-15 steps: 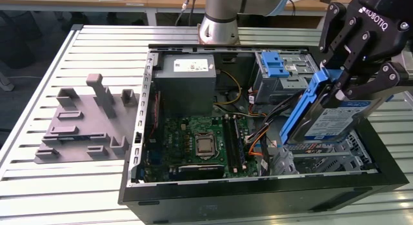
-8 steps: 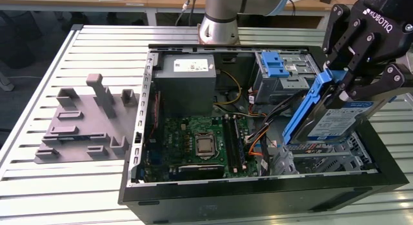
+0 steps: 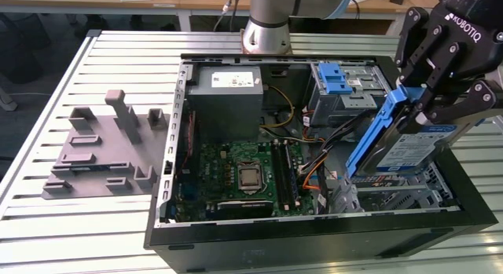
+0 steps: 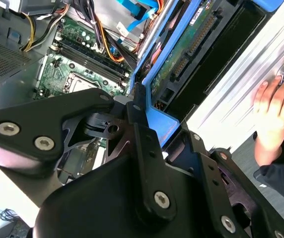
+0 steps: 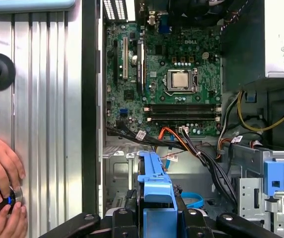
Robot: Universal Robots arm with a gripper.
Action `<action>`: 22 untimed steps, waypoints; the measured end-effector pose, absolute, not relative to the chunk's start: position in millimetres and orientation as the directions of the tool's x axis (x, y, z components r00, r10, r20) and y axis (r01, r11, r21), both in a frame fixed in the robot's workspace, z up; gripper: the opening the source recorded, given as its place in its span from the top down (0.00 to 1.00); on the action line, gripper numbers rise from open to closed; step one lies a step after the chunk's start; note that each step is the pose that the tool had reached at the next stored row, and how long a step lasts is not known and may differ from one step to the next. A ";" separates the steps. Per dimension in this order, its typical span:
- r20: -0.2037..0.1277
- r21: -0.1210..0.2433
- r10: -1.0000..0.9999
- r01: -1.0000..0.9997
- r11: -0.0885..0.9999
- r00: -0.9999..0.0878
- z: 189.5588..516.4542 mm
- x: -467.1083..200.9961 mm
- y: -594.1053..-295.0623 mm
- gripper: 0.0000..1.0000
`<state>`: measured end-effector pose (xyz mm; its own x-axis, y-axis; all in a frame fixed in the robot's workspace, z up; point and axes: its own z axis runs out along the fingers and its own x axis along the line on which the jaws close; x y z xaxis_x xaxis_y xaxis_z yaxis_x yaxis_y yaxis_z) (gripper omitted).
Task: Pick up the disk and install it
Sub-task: 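Insert the disk into the insertion slot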
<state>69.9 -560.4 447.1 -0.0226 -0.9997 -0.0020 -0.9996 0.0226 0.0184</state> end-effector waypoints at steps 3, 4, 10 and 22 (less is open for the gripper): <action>-0.002 0.018 -1.000 -1.000 0.022 -0.022 446.1 70.6 -560.9 0.64; -0.002 0.018 -1.000 -1.000 0.022 -0.022 445.7 71.0 -561.1 0.64; -0.002 0.018 -1.000 -1.000 0.022 -0.022 443.9 73.9 -562.4 0.64; -0.002 0.018 -1.000 -1.000 0.021 -0.022 439.8 77.0 -564.5 0.64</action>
